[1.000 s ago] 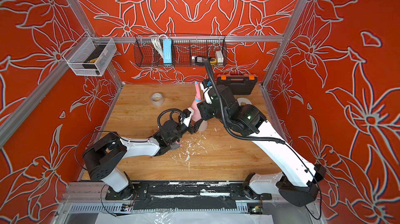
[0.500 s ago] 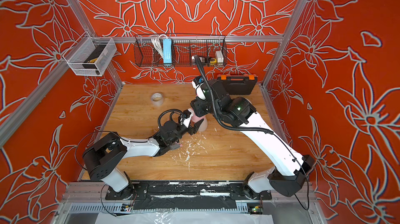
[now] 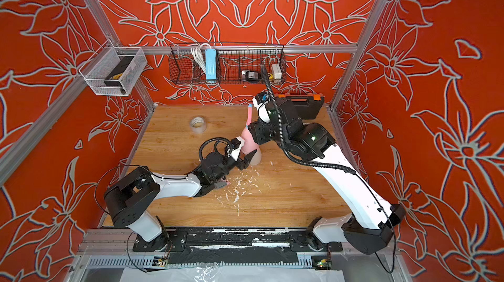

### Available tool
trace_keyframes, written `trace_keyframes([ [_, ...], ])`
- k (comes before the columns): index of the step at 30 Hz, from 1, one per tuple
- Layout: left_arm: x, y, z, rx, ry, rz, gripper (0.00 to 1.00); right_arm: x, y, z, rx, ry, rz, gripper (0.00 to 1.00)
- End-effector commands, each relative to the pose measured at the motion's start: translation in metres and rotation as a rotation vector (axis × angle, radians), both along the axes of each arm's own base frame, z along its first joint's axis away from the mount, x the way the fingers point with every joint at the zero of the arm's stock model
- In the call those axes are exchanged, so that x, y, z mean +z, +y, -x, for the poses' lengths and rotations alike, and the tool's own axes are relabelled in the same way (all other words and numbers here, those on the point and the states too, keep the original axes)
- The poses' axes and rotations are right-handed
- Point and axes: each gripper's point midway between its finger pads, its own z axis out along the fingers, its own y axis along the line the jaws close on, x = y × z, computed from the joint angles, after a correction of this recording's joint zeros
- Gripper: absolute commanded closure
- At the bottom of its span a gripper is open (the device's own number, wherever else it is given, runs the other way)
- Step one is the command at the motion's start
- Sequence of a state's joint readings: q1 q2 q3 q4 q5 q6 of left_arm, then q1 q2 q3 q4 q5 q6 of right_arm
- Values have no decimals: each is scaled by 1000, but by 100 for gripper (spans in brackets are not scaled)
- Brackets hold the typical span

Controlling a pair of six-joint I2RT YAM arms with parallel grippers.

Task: Attach spray nozzles to spray bottles
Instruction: Screw the spray nozzle on the spray bottle.

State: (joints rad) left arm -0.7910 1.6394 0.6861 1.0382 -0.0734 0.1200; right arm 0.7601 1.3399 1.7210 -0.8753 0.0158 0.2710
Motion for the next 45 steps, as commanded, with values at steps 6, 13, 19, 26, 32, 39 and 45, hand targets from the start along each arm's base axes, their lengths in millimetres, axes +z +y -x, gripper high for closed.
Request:
trace_keyframes([
  [6,15,3,2,-6,-44,21,65,-6,34,3,92,65,-53,54],
  [13,15,1,2,-12,-42,24,65,-5,59,4,128,70,-58,58],
  [19,15,1,3,-21,-42,34,65,1,54,4,124,60,-14,57],
  [26,12,-4,14,-117,-51,26,65,27,8,6,113,-32,-20,36],
  [32,9,-5,25,-207,-55,16,65,46,4,-9,194,-35,-148,12],
  [39,13,2,27,-222,-62,16,65,27,18,-24,294,74,-204,6],
  [45,14,5,28,-226,-59,29,65,20,23,-14,352,116,-236,8],
])
